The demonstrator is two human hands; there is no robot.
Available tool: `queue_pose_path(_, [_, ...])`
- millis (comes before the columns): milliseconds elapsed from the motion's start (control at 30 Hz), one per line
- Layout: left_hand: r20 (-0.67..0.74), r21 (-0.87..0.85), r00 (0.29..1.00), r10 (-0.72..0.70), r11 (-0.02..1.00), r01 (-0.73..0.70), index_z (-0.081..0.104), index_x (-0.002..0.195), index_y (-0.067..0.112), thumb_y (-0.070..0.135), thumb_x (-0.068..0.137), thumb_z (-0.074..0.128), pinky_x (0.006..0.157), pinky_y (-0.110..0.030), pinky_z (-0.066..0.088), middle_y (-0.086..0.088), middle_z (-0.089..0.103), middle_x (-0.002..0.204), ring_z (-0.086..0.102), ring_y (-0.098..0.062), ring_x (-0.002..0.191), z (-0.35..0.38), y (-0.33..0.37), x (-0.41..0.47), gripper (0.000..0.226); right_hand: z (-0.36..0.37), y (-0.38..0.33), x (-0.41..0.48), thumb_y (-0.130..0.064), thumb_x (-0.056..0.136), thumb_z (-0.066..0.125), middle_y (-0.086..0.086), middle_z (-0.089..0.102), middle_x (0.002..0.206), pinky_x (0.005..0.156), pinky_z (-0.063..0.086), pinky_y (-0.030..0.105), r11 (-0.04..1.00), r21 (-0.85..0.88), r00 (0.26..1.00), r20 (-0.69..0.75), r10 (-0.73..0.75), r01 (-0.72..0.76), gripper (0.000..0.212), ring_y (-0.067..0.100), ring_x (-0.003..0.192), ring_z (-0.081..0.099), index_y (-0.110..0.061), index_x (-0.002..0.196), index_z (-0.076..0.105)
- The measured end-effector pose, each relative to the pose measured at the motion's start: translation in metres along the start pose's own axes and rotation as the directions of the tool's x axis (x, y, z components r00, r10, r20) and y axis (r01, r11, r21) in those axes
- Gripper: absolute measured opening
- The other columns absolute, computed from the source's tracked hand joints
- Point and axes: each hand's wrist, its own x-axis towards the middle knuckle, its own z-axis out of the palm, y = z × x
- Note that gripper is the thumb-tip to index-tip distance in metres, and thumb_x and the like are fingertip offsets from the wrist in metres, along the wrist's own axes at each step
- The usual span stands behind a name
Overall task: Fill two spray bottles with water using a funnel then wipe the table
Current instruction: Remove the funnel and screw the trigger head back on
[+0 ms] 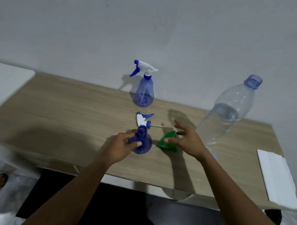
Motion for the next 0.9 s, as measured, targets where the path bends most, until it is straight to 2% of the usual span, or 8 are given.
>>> queue_pose_path(100, [0.018, -0.021, 1.0, 0.003, 1.0, -0.003, 0.071, 0.118, 0.024, 0.023, 0.089, 0.073, 0.086, -0.013, 0.047, 0.016, 0.072, 0.115, 0.067, 0.006, 0.096, -0.002, 0.004, 0.001, 0.029, 0.009, -0.028, 0.014, -0.033, 0.083, 0.083, -0.006, 0.063, 0.123, 0.083, 0.046, 0.023, 0.994, -0.003, 0.981, -0.16, -0.105, 0.106, 0.065, 0.014, 0.108, 0.059, -0.024, 0.143, 0.057])
queue_pose_path(200, [0.045, -0.071, 0.999, -0.018, 0.997, 0.022, 0.068, 0.121, 0.011, 0.011, 0.09, 0.071, 0.074, -0.001, 0.044, 0.006, 0.07, 0.118, 0.065, 0.012, 0.091, -0.004, 0.004, 0.001, 0.031, 0.026, -0.041, 0.041, -0.037, 0.088, 0.078, 0.0, 0.068, 0.123, 0.083, 0.044, 0.026, 0.986, -0.122, 0.989, -0.074, -0.125, 0.115, 0.052, 0.012, 0.102, 0.058, -0.023, 0.136, 0.064])
queue_pose_path(333, [0.051, -0.086, 0.999, -0.003, 0.996, 0.007, 0.067, 0.124, 0.004, 0.005, 0.089, 0.071, 0.075, -0.002, 0.044, 0.0, 0.067, 0.125, 0.065, -0.001, 0.099, -0.006, 0.002, 0.003, 0.035, 0.042, -0.047, 0.076, -0.046, 0.085, 0.077, 0.0, 0.071, 0.12, 0.085, 0.049, 0.031, 0.967, -0.242, 0.994, 0.087, -0.061, 0.081, 0.05, 0.016, 0.102, 0.064, -0.027, 0.131, 0.068])
queue_pose_path(433, [0.041, -0.09, 0.999, 0.0, 0.996, 0.004, 0.067, 0.123, 0.005, 0.004, 0.088, 0.072, 0.078, -0.003, 0.045, -0.003, 0.066, 0.128, 0.065, -0.009, 0.107, -0.006, 0.0, 0.005, 0.036, 0.048, -0.053, 0.093, -0.058, 0.077, 0.08, -0.004, 0.073, 0.11, 0.091, 0.054, 0.037, 0.9, -0.426, 0.982, 0.186, -0.012, 0.092, 0.056, 0.018, 0.1, 0.066, -0.037, 0.128, 0.069])
queue_pose_path(500, [0.047, -0.108, 0.999, 0.006, 0.994, -0.001, 0.067, 0.123, 0.005, 0.004, 0.088, 0.072, 0.081, -0.006, 0.047, -0.004, 0.064, 0.13, 0.064, -0.013, 0.113, -0.006, 0.0, 0.005, 0.036, 0.05, -0.053, 0.101, -0.06, 0.075, 0.081, -0.006, 0.071, 0.111, 0.094, 0.053, 0.036, 0.868, -0.486, 0.973, 0.229, 0.011, 0.105, 0.058, 0.018, 0.101, 0.065, -0.036, 0.127, 0.07])
queue_pose_path(667, [0.055, -0.113, 0.998, 0.007, 0.994, -0.001, 0.067, 0.123, 0.005, 0.001, 0.089, 0.069, 0.076, -0.002, 0.044, 0.0, 0.065, 0.127, 0.063, 0.008, 0.095, -0.006, 0.005, 0.002, 0.034, 0.053, -0.049, 0.109, -0.051, 0.077, 0.083, -0.004, 0.071, 0.117, 0.092, 0.053, 0.034, 0.841, -0.529, 0.969, 0.246, 0.024, 0.114, 0.049, 0.016, 0.098, 0.061, -0.034, 0.122, 0.073])
queue_pose_path(800, [0.062, -0.105, 0.998, 0.015, 0.994, -0.008, 0.068, 0.122, 0.009, 0.006, 0.089, 0.07, 0.075, -0.001, 0.043, 0.002, 0.065, 0.128, 0.063, 0.003, 0.099, -0.008, 0.007, 0.001, 0.033, 0.05, -0.041, 0.106, -0.046, 0.078, 0.084, -0.003, 0.07, 0.113, 0.084, 0.047, 0.029, 0.861, -0.5, 0.963, 0.264, 0.044, 0.098, 0.048, 0.015, 0.096, 0.06, -0.03, 0.123, 0.073])
queue_pose_path(900, [0.064, -0.109, 0.998, 0.016, 0.994, -0.009, 0.069, 0.123, 0.011, 0.008, 0.089, 0.071, 0.076, -0.002, 0.045, 0.002, 0.065, 0.128, 0.064, -0.001, 0.105, -0.009, 0.008, 0.0, 0.034, 0.047, -0.033, 0.101, -0.044, 0.078, 0.085, -0.001, 0.072, 0.112, 0.089, 0.052, 0.033, 0.874, -0.48, 0.966, 0.251, 0.062, 0.069, 0.049, 0.018, 0.099, 0.064, -0.026, 0.123, 0.074])
